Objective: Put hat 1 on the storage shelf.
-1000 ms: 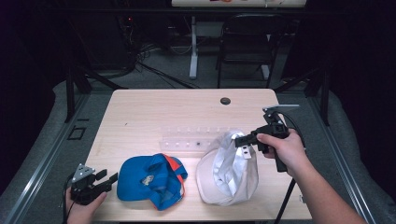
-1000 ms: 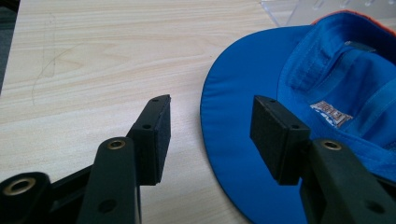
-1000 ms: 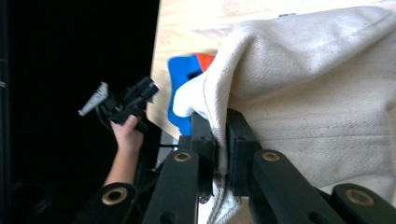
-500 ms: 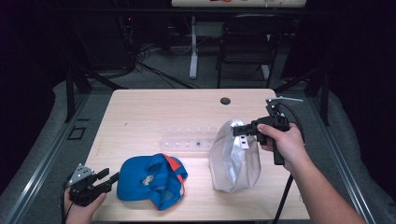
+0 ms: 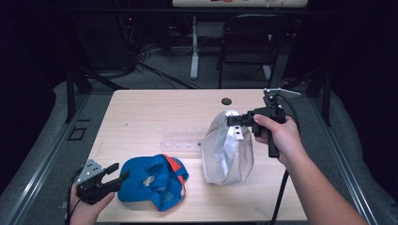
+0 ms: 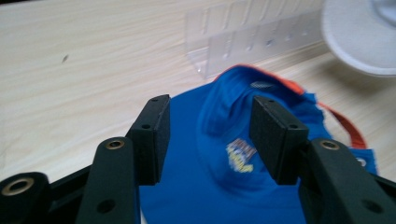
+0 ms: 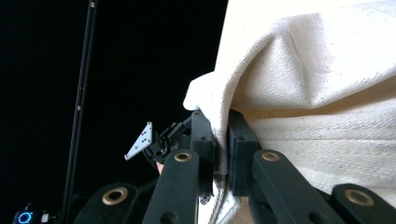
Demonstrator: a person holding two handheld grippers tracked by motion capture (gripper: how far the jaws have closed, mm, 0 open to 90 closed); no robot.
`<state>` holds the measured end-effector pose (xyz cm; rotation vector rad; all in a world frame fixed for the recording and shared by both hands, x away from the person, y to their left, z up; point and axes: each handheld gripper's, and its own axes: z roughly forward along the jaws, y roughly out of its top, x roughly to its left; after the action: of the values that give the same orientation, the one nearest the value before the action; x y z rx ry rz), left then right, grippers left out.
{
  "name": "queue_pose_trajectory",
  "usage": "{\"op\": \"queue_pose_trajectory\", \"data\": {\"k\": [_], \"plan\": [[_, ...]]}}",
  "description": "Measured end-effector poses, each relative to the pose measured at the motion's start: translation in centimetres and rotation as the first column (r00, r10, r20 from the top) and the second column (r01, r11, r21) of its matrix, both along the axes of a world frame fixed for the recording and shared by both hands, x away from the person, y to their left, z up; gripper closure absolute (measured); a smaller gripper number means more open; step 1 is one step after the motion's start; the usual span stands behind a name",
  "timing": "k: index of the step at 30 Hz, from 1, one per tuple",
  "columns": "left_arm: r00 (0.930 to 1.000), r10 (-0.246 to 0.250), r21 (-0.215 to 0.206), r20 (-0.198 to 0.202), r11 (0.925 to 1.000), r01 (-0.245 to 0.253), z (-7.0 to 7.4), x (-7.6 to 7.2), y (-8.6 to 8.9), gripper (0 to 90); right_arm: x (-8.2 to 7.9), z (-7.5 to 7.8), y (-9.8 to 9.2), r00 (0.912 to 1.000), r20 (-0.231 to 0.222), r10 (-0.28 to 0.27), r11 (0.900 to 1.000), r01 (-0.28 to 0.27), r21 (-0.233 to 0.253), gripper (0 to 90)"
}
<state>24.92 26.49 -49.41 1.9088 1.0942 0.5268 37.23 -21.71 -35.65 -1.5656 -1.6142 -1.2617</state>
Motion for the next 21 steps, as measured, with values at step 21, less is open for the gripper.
{"op": "queue_pose_trajectory", "data": {"k": [21], "plan": [[0.9848, -0.158, 0.047, 0.072, 0.9868, 0.155, 3.2, 1.7, -8.4, 47.2, 2.5, 2.0, 5.5, 0.9993, 0.016, 0.034, 0.998, -0.035, 0.044, 84.1]]}}
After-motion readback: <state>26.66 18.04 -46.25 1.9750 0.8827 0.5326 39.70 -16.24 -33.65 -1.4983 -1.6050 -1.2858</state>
